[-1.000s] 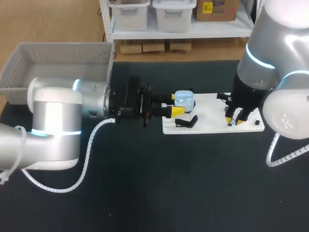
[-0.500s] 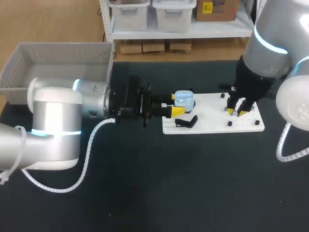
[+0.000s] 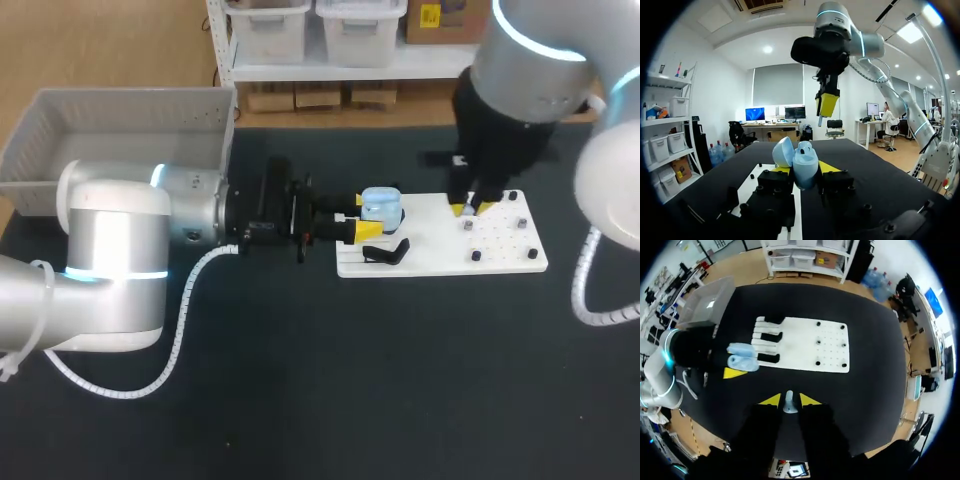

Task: Pick up each earbud case from the left stands, insert the matching earbuds, close the lid, and place the case in the box.

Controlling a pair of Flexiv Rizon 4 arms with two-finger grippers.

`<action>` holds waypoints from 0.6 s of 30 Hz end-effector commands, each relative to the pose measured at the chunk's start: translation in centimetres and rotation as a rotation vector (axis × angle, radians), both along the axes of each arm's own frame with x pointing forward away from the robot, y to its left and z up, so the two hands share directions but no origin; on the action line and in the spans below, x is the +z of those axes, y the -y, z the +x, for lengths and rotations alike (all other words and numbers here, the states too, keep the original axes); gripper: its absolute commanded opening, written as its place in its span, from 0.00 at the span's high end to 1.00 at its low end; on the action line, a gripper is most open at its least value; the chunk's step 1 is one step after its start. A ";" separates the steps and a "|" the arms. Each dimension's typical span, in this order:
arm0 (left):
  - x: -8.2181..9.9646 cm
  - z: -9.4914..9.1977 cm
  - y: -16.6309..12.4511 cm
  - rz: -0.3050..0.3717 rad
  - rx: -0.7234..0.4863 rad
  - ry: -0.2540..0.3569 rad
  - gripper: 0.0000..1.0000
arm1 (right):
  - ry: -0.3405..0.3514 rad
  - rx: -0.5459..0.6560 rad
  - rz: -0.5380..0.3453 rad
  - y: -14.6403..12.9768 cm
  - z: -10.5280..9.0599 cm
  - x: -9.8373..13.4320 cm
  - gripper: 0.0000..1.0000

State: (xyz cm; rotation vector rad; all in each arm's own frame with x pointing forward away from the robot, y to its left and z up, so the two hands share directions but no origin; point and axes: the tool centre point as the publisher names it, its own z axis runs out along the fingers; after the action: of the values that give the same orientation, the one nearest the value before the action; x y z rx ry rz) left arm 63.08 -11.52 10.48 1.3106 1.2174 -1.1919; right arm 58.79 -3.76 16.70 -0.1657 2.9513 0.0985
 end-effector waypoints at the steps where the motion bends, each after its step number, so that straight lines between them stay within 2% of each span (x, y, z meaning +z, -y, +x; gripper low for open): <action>1: -0.1 -0.2 0.0 -0.003 0.007 0.004 1.00 | -0.042 0.039 -0.046 -2.9 0.6 1.3 1.00; 10: -0.1 -0.2 0.0 -0.003 0.007 0.004 1.00 | -0.039 0.126 -0.082 -7.3 1.0 0.8 1.00; 18: -0.1 -0.2 0.0 -0.003 0.007 0.004 1.00 | -0.011 0.108 -0.092 -8.2 2.3 -0.2 1.00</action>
State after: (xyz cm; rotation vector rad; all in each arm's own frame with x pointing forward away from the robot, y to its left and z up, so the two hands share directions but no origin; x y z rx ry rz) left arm 63.08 -11.52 10.49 1.3106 1.2174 -1.1919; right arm 60.74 4.11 16.83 -0.3383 2.9541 -0.0158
